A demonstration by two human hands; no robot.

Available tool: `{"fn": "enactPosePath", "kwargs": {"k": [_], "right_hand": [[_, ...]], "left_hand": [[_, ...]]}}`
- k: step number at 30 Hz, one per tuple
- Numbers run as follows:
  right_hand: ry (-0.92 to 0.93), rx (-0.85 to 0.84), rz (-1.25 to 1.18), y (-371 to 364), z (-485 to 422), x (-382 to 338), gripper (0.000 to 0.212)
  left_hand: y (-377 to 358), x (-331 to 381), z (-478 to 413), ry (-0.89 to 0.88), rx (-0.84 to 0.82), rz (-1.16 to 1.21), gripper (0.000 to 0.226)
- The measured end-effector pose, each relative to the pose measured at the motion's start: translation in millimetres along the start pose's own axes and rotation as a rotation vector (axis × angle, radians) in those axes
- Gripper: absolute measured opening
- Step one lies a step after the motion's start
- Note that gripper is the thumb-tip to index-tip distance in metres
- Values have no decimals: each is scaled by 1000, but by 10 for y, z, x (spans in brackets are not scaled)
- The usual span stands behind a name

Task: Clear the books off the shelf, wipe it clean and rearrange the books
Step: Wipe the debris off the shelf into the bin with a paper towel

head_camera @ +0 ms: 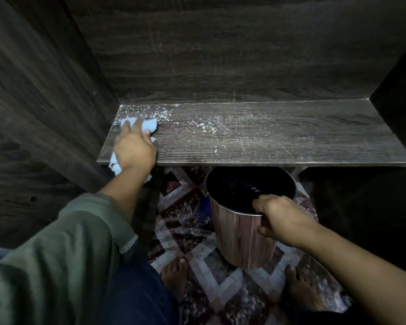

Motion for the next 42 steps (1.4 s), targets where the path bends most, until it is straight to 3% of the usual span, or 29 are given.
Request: {"fn": "enactPosePath", "kwargs": {"k": [10, 13, 15, 17, 20, 24, 28, 37, 39, 42], "right_hand": [[12, 6, -34, 17, 2, 7, 32], [8, 22, -54, 56, 16, 40, 33], [8, 31, -62, 66, 30, 70, 32], [2, 33, -67, 66, 49, 104, 32], [-15, 41, -88, 75, 71, 139, 28], [-18, 20, -93, 49, 89, 145, 29], [5, 20, -104, 25, 84, 116, 31], [18, 15, -70, 7, 150, 104, 32], [24, 19, -76, 13, 195, 100, 30], [26, 20, -73, 21, 255, 92, 27]], "left_hand": [[-268, 1135, 453, -341, -144, 206, 38], [-253, 1258, 232, -569, -82, 145, 38], [-381, 1272, 119, -651, -155, 37, 42], [-553, 1229, 49, -587, -308, -38, 50], [-614, 1259, 12, -526, -380, 36, 53], [-569, 1389, 168, -604, -425, 107, 60], [-547, 1519, 475, -705, -432, 180, 44], [-300, 1579, 1338, -810, -536, 462, 36], [-199, 1560, 1324, -782, -495, 516, 36], [17, 1568, 1075, -743, -275, 544, 34]]}}
Point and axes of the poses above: each hand's wrist, its own z-axis away from the middle knuckle, its own y-axis out of the back of the hand, x = y × z, the point moved 7 cm from there along -z, towards the middle knuckle, and after that the axes turned 3 degrees about y, right-handed, at the moved point
